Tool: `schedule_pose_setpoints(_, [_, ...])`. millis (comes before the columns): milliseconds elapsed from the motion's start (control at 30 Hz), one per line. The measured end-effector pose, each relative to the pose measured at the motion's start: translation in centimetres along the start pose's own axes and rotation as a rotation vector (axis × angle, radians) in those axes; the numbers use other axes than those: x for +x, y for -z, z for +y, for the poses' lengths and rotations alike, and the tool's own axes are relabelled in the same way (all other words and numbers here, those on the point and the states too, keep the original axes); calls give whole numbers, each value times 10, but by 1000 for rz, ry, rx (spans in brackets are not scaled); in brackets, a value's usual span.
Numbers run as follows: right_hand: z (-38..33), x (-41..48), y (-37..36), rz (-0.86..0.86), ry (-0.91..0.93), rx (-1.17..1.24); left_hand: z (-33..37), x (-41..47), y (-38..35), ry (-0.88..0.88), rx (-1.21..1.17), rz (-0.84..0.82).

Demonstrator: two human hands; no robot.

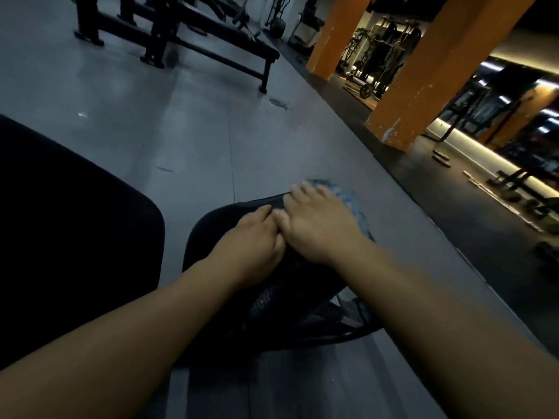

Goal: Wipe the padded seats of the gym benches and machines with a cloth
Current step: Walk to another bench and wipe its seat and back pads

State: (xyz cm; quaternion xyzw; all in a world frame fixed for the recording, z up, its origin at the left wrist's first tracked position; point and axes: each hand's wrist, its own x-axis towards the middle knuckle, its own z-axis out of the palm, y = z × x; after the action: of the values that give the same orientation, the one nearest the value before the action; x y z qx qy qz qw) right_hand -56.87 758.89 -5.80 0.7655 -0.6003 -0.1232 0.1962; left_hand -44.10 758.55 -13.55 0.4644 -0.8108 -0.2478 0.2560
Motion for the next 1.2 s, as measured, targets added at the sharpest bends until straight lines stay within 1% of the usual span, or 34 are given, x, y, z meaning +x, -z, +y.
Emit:
schedule_pose_setpoints(33, [-2,-20,1,24,94,42,-5,-1,2,18,12,-27])
schedule_pose_setpoints(67, [-1,-40,8,6,135,126,-11,-3,4,32,26,-45])
schedule_pose_setpoints(100, [6,-49,12,-5,135,240,-18,-6,5,39,27,-48])
schedule_pose_setpoints(167, [25,-34,16,8,69,389,-30,-12,5,62,7,-51])
schedule_pose_setpoints(200, [31,-15,17,-1,-23,403,-35,-15,3,77,4,-59])
schedule_pose_setpoints(267, [26,22,7,-9,-183,287,-41,-20,1,95,4,-67])
schedule_pose_setpoints(300, [16,33,-1,-6,-219,188,-41,-21,0,94,2,-70])
schedule_pose_setpoints(333, [2,34,-8,-1,-207,98,-39,-23,-1,90,1,-71])
schedule_pose_setpoints(400, [-26,11,-15,-8,-16,21,-38,-24,-2,77,3,-56])
schedule_pose_setpoints(467, [-34,-28,-17,20,187,37,-40,-26,-3,69,11,-47])
schedule_pose_setpoints(533, [-18,-38,-12,48,259,50,-42,-29,-3,65,8,-52])
schedule_pose_setpoints(567, [-7,-29,-11,63,221,77,-42,-31,-3,64,3,-56])
schedule_pose_setpoints(667, [7,30,-1,22,-76,188,-43,-36,-2,73,-16,-54])
schedule_pose_setpoints(700, [2,47,-2,19,-138,203,-45,-37,-3,80,-17,-43])
schedule_pose_setpoints(733, [-8,58,-7,20,-152,197,-48,-38,-4,91,-16,-36])
schedule_pose_setpoints(800, [-35,53,-17,1,-71,206,-54,-38,-5,119,-19,-37])
schedule_pose_setpoints(867, [-55,14,-25,6,115,208,-62,-38,-6,140,-9,-69])
schedule_pose_setpoints(933, [-51,-27,-20,79,250,196,-66,-38,-4,142,17,-112])
schedule_pose_setpoints(967, [-40,-33,-15,104,263,204,-66,-38,-2,143,20,-127])
schedule_pose_setpoints(1033, [-19,-20,-8,112,210,176,-65,-41,2,140,13,-143])
schedule_pose_setpoints(1100, [-3,18,-11,73,89,109,-63,-44,3,133,0,-126])
schedule_pose_setpoints(1133, [-5,36,-12,51,0,72,-63,-46,1,133,-1,-108])
schedule_pose_setpoints(1167, [-16,49,-15,38,-47,11,-63,-48,-1,139,-4,-93])
schedule_pose_setpoints(1200, [-30,52,-24,30,-33,-30,-63,-51,-4,144,-7,-85])
